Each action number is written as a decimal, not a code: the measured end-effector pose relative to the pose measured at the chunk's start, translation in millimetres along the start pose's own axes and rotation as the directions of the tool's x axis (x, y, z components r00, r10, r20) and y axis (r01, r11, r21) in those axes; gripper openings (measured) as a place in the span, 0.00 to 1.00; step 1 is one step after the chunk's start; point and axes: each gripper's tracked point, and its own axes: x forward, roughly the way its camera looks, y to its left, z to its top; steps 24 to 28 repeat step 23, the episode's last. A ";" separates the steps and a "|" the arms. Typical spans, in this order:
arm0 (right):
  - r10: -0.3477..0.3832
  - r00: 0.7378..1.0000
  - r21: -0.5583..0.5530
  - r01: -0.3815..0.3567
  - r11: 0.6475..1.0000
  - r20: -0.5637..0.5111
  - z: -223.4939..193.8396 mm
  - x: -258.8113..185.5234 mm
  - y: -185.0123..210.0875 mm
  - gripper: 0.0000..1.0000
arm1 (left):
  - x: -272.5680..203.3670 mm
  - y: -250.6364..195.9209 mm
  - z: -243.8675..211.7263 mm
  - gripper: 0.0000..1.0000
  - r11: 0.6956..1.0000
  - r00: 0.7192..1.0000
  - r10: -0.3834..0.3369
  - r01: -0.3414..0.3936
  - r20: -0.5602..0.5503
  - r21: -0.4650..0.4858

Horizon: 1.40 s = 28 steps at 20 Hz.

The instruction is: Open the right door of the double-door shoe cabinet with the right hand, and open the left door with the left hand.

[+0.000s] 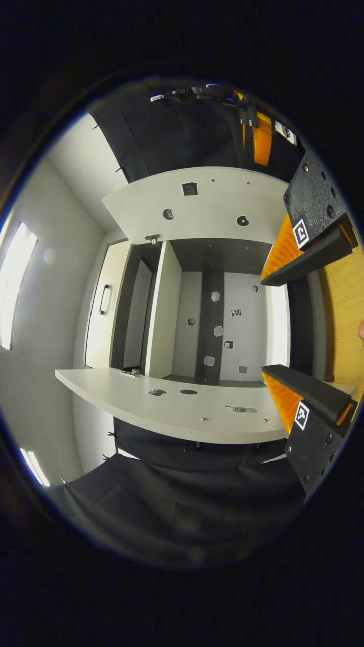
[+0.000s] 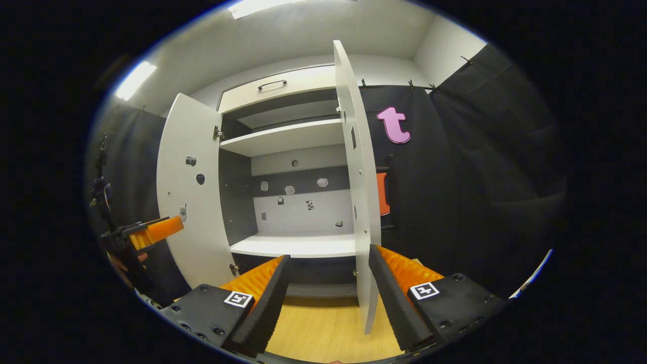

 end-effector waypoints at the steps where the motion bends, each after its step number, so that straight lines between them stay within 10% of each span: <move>1: -0.001 1.000 -0.003 0.001 1.000 0.001 0.0 -0.7 0.0 0.87 | 0.6 2.1 -1.5 0.94 1.000 1.000 0.004 -0.004 -0.004 0.000; 20: 0.000 1.000 0.002 0.000 1.000 0.006 0.8 -5.8 4.1 0.98 | -6.3 10.3 1.7 0.94 1.000 1.000 0.023 -0.023 0.005 0.005; 28: -0.002 1.000 0.000 0.002 1.000 0.012 3.0 -7.8 3.8 0.87 | -7.7 9.0 2.4 0.94 1.000 1.000 0.019 -0.019 0.005 0.002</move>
